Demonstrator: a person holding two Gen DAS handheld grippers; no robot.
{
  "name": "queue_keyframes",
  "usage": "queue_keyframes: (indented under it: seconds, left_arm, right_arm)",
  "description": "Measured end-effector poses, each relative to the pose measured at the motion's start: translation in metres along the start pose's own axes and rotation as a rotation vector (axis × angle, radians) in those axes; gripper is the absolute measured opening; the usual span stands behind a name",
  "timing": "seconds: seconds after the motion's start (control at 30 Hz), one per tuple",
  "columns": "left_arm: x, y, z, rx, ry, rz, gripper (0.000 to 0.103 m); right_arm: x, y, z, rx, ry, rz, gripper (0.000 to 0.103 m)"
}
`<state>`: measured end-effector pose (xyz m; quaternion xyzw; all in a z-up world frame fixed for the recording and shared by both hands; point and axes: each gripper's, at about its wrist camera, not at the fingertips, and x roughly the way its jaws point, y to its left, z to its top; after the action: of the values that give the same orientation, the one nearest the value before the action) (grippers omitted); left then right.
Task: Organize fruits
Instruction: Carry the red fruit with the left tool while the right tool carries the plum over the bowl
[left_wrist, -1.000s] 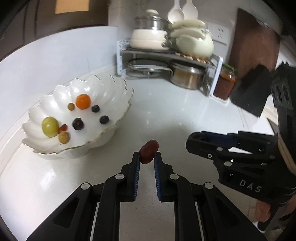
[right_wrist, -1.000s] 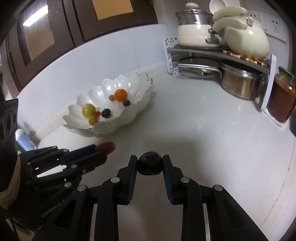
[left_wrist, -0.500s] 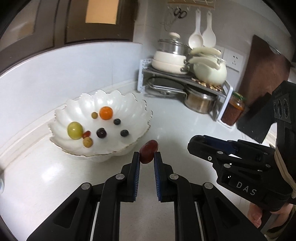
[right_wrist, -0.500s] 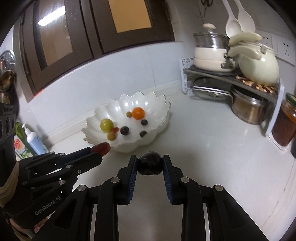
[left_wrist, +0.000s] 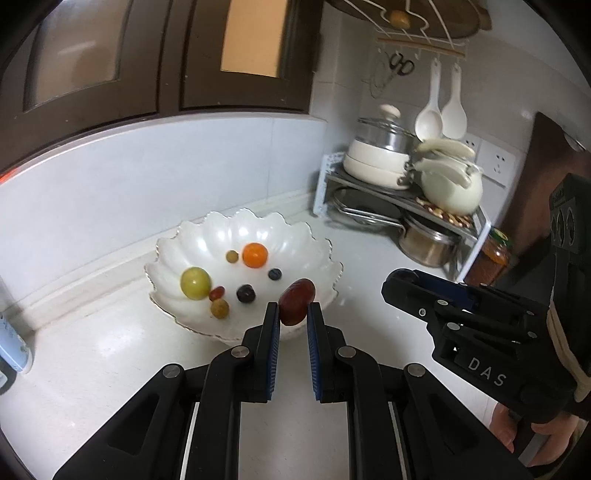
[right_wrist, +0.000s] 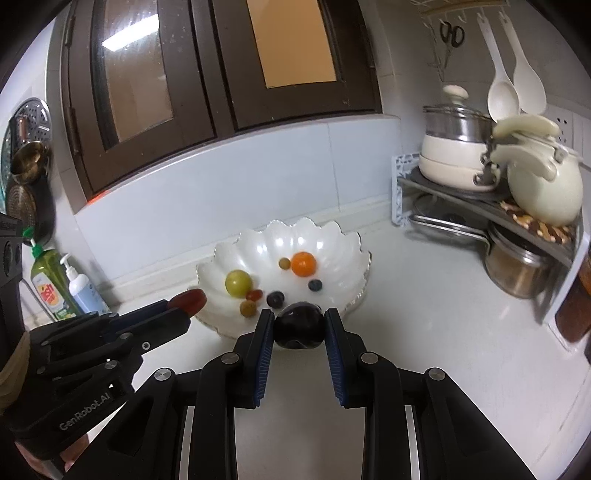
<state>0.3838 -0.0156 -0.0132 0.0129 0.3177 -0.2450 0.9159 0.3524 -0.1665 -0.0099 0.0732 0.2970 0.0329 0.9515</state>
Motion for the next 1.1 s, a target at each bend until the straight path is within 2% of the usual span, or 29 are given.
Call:
queue_keyframes:
  seconds: [0.47, 0.63, 0.73, 0.87, 1.1]
  left_arm:
    - [0.012, 0.014, 0.027, -0.044, -0.014, 0.059, 0.016]
    - [0.027, 0.018, 0.034, -0.052, -0.003, 0.078, 0.011]
    - [0.051, 0.026, 0.038, -0.055, 0.028, 0.079, 0.009]
    - [0.084, 0.048, 0.042, -0.127, 0.096, 0.085, 0.009]
    - [0.100, 0.049, 0.044, -0.100, 0.131, 0.130, 0.009]
  right_arm:
    - [0.033, -0.004, 0.034, -0.023, 0.009, 0.009, 0.029]
    - [0.052, -0.007, 0.044, -0.036, 0.027, 0.000, 0.029]
    - [0.071, -0.011, 0.049, -0.043, 0.056, -0.011, 0.029]
    - [0.097, -0.015, 0.052, -0.044, 0.102, -0.017, 0.029]
    - [0.129, -0.019, 0.056, -0.054, 0.168, -0.012, 0.029]
